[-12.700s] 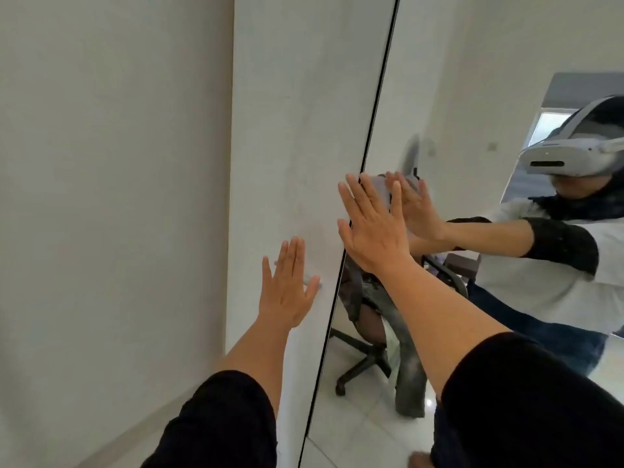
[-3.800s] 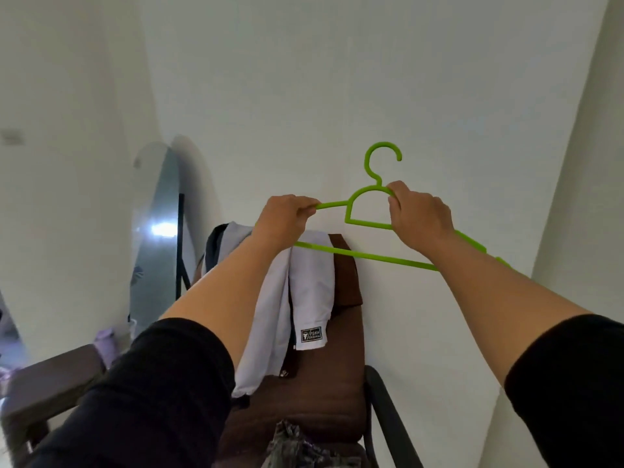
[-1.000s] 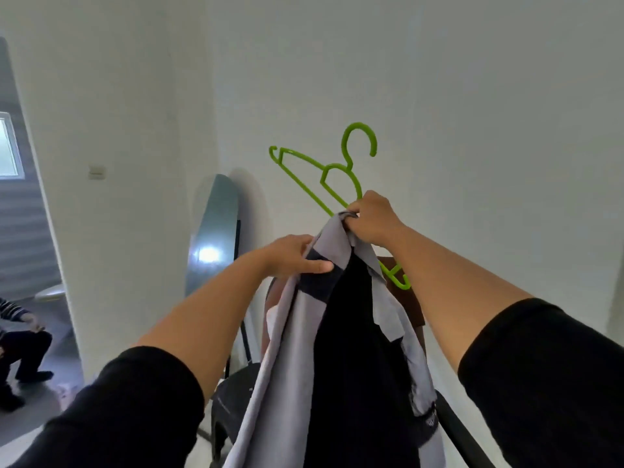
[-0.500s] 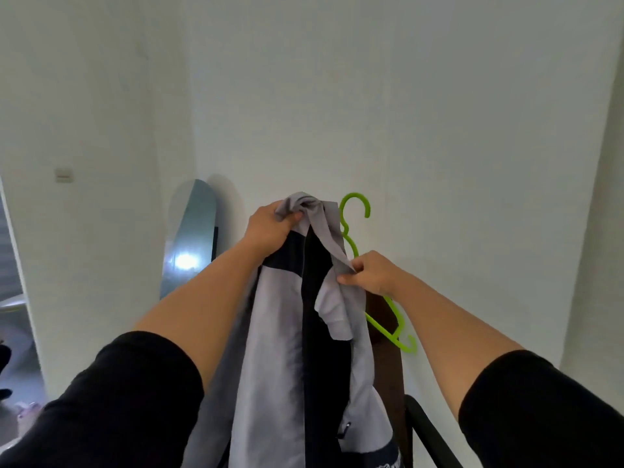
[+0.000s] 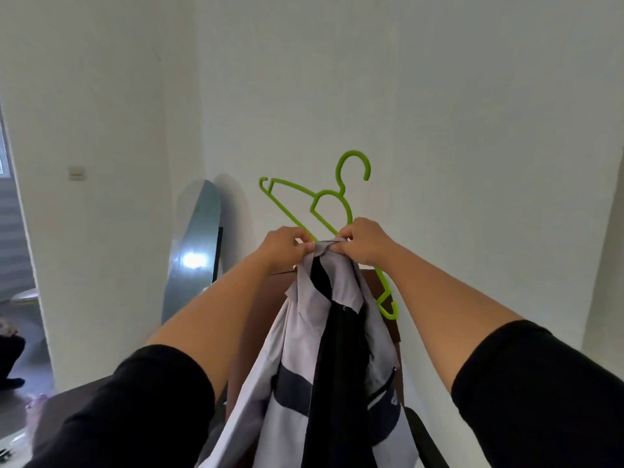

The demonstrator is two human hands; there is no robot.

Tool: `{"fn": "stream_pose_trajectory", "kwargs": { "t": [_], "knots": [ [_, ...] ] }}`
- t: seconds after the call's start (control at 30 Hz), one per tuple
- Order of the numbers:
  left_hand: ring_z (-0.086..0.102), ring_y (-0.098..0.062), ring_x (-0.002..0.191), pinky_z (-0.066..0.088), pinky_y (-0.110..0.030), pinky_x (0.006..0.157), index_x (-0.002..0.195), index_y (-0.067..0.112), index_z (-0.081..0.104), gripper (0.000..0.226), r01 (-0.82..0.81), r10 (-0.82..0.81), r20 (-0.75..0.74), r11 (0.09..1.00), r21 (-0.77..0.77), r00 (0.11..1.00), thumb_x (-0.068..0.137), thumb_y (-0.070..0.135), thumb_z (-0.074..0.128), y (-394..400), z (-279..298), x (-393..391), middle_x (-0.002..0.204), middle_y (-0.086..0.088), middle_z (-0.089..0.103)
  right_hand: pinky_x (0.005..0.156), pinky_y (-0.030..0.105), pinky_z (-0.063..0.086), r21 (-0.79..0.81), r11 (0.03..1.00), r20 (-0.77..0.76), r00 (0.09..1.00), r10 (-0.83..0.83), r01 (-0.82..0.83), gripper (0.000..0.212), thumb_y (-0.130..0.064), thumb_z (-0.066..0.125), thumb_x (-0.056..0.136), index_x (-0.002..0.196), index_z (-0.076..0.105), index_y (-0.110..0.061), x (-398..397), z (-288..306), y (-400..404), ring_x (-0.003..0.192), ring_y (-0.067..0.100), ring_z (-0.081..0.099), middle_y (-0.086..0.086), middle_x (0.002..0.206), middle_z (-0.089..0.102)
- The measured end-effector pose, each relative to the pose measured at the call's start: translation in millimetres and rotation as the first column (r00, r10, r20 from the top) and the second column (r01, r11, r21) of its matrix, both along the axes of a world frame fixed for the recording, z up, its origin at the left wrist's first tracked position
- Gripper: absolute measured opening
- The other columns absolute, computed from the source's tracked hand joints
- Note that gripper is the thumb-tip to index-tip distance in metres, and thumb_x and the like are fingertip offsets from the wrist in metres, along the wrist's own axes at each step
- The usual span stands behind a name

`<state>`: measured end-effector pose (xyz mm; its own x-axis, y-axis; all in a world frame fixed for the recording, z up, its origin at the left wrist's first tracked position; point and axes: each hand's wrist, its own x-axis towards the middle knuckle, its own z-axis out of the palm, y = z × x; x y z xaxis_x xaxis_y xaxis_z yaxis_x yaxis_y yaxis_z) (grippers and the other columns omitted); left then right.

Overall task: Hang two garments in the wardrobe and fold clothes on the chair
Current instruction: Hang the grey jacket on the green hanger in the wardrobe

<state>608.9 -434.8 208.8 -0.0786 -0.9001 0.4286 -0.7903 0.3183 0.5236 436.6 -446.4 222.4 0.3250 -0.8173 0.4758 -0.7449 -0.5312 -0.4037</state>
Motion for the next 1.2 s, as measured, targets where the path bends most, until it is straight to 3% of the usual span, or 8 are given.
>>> {"fn": "stream_pose_trajectory", "kwargs": {
  "t": [0.13, 0.27, 0.33, 0.43, 0.53, 0.6, 0.67, 1.2],
  "knots": [
    [0.052, -0.026, 0.094, 0.051, -0.039, 0.086, 0.102, 0.015, 0.056, 0.015, -0.017, 0.017, -0.002, 1.000, 0.025, 1.000, 0.098, 0.020, 0.043, -7.0, 3.9, -6.0, 0.099, -0.007, 0.054, 0.049, 0.007, 0.034, -0.015, 1.000, 0.019, 1.000, 0.003, -0.003, 0.030, -0.021, 0.067, 0.084, 0.058, 0.056, -0.012, -8.6, -3.3, -5.0, 0.053, 0.006, 0.037, -0.004, 0.055, 0.042],
    [0.050, -0.029, 0.092, 0.040, -0.028, 0.069, 0.095, 0.015, 0.052, 0.014, -0.137, 0.138, -0.001, 0.990, -0.039, 0.990, 0.094, 0.009, 0.040, -12.4, 2.2, -11.5, 0.098, -0.012, 0.054, 0.066, 0.007, 0.034, 0.008, 0.999, 0.029, 0.999, 0.046, -0.047, 0.023, -0.028, 0.062, 0.088, 0.109, 0.067, -0.018, -16.8, -5.2, -4.8, 0.077, 0.003, 0.052, 0.000, 0.102, 0.064],
    [0.052, -0.033, 0.104, 0.039, -0.031, 0.079, 0.103, 0.010, 0.056, 0.018, -0.213, 0.214, 0.004, 0.976, -0.041, 0.977, 0.093, 0.009, 0.041, -14.8, 3.9, -8.7, 0.110, -0.017, 0.058, 0.096, 0.017, 0.033, 0.037, 0.995, 0.072, 0.993, 0.093, -0.096, 0.047, -0.025, 0.054, 0.094, 0.139, 0.042, -0.033, -30.0, -5.9, -3.3, 0.119, 0.012, 0.048, -0.006, 0.144, 0.043],
    [0.051, -0.034, 0.110, 0.038, -0.030, 0.081, 0.107, 0.006, 0.054, 0.019, -0.311, 0.312, 0.038, 0.950, -0.022, 0.949, 0.091, 0.012, 0.046, -20.1, 2.2, -2.0, 0.116, -0.018, 0.058, 0.113, 0.033, 0.021, 0.139, 0.987, 0.180, 0.982, 0.053, -0.078, 0.068, -0.022, 0.044, 0.099, 0.147, 0.001, -0.045, -54.6, -9.4, 3.2, 0.142, 0.021, 0.026, -0.006, 0.158, 0.016],
    [0.054, -0.033, 0.108, 0.041, -0.029, 0.077, 0.113, 0.001, 0.054, 0.027, -0.365, 0.366, -0.018, 0.931, 0.029, 0.931, 0.089, 0.013, 0.049, -26.8, -5.2, 0.3, 0.115, -0.017, 0.059, 0.106, 0.033, 0.030, 0.204, 0.976, 0.101, 0.990, -0.095, 0.073, 0.057, -0.027, 0.040, 0.100, 0.150, 0.013, -0.031, -79.4, -14.1, 10.3, 0.131, 0.025, 0.040, 0.004, 0.148, 0.037],
    [0.056, -0.033, 0.106, 0.041, -0.029, 0.074, 0.113, 0.000, 0.055, 0.027, -0.405, 0.406, -0.015, 0.913, 0.042, 0.914, 0.089, 0.012, 0.049, -28.7, -11.3, -1.5, 0.114, -0.017, 0.060, 0.080, 0.024, 0.039, 0.214, 0.971, 0.064, 0.990, -0.126, 0.110, 0.041, -0.025, 0.039, 0.100, 0.141, 0.038, -0.020, -92.1, -16.0, 17.6, 0.102, 0.018, 0.049, -0.004, 0.110, 0.054],
    [0.057, -0.032, 0.105, 0.041, -0.029, 0.073, 0.114, 0.000, 0.055, 0.027, -0.428, 0.431, -0.041, 0.902, 0.061, 0.901, 0.090, 0.011, 0.051, -29.4, -17.0, -4.1, 0.113, -0.017, 0.060, 0.059, 0.019, 0.032, 0.231, 0.966, 0.083, 0.987, -0.137, 0.114, 0.030, -0.023, 0.039, 0.100, 0.127, 0.050, -0.017, -103.1, -16.7, 24.5, 0.076, 0.007, 0.044, -0.013, 0.083, 0.043],
    [0.054, -0.028, 0.089, 0.041, -0.029, 0.067, 0.108, 0.001, 0.051, 0.024, -0.450, 0.453, -0.088, 0.891, 0.059, 0.887, 0.085, 0.005, 0.057, -28.5, -27.7, -2.7, 0.107, -0.018, 0.058, 0.047, 0.024, 0.027, 0.242, 0.956, 0.050, 0.982, -0.182, 0.165, 0.017, -0.018, 0.042, 0.096, 0.095, 0.059, -0.016, -131.2, 6.6, 64.3, 0.059, 0.014, 0.034, 0.002, 0.073, 0.044]
  ]
}}
